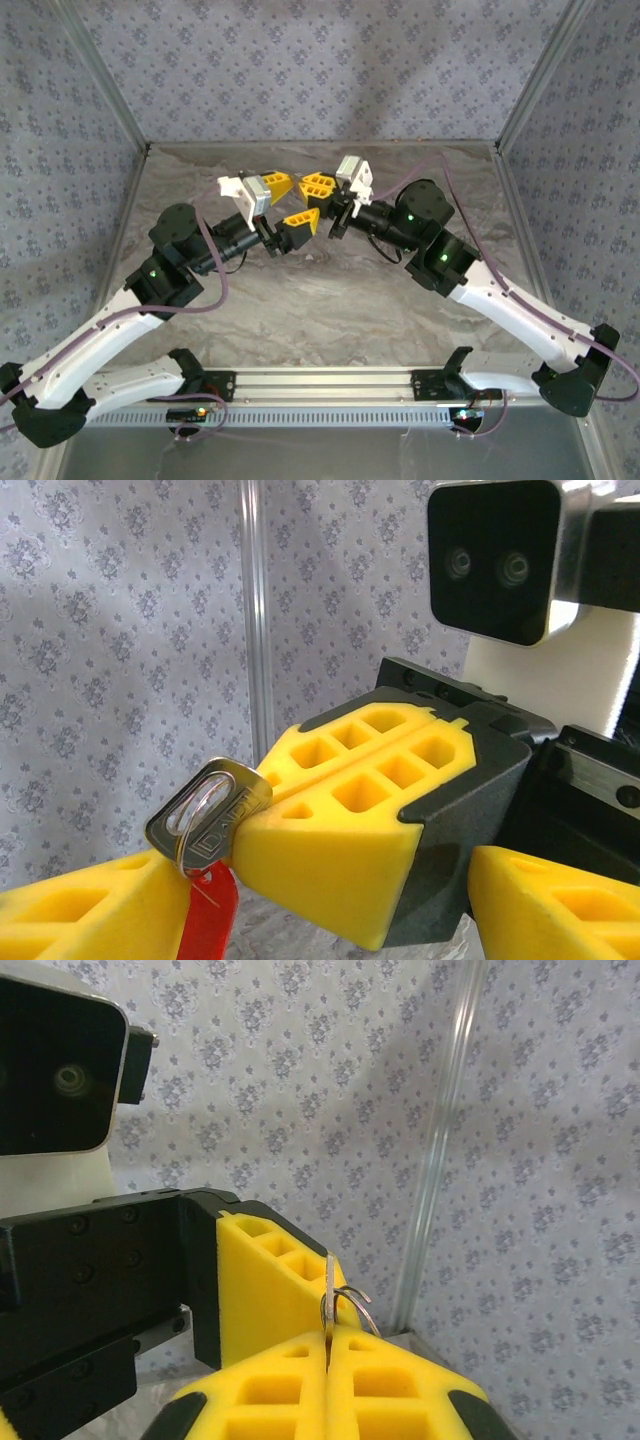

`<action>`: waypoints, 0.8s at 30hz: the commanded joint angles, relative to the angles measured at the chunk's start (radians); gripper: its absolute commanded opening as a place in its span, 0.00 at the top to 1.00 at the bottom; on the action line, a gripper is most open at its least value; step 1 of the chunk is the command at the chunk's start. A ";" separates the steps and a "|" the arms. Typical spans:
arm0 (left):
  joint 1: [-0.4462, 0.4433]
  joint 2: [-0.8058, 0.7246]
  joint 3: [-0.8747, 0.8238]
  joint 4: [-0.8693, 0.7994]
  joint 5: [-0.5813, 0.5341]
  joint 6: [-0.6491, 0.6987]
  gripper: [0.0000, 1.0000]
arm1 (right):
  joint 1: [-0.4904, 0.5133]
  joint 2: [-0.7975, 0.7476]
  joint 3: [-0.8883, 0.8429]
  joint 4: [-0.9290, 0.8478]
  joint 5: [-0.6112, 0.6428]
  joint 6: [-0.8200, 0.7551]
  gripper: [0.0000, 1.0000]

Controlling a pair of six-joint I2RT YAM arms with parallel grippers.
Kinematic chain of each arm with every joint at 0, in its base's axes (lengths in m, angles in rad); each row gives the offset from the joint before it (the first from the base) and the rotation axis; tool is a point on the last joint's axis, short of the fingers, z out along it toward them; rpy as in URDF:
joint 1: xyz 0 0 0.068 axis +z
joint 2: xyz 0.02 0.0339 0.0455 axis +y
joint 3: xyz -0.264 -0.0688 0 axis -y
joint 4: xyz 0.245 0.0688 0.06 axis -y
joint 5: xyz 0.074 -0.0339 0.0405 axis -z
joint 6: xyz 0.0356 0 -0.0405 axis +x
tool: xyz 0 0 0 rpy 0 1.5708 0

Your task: Remove the keys from the keyring

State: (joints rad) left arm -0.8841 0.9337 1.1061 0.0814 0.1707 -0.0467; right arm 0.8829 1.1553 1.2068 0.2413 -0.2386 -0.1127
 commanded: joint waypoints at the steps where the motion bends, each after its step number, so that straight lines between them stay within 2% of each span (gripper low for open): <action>1: -0.019 0.001 0.013 0.034 0.035 -0.007 0.27 | 0.012 -0.006 -0.006 -0.004 0.090 -0.070 1.00; 10: -0.028 0.004 0.011 0.032 0.010 -0.009 0.26 | 0.021 0.005 -0.049 0.028 0.099 -0.088 1.00; 13: -0.027 0.002 0.006 0.034 -0.003 -0.009 0.26 | 0.011 0.006 -0.047 0.027 0.064 -0.064 1.00; 20: -0.024 -0.066 -0.051 0.006 -0.124 0.014 0.21 | -0.164 0.010 -0.023 0.060 -0.269 0.200 1.00; 24: -0.009 -0.134 -0.093 -0.022 -0.156 0.017 0.18 | -0.249 0.042 0.032 0.103 -0.481 0.333 1.00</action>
State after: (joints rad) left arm -0.8986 0.8532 1.0290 0.0612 0.0578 -0.0422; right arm 0.6697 1.1797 1.1851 0.2829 -0.5194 0.0704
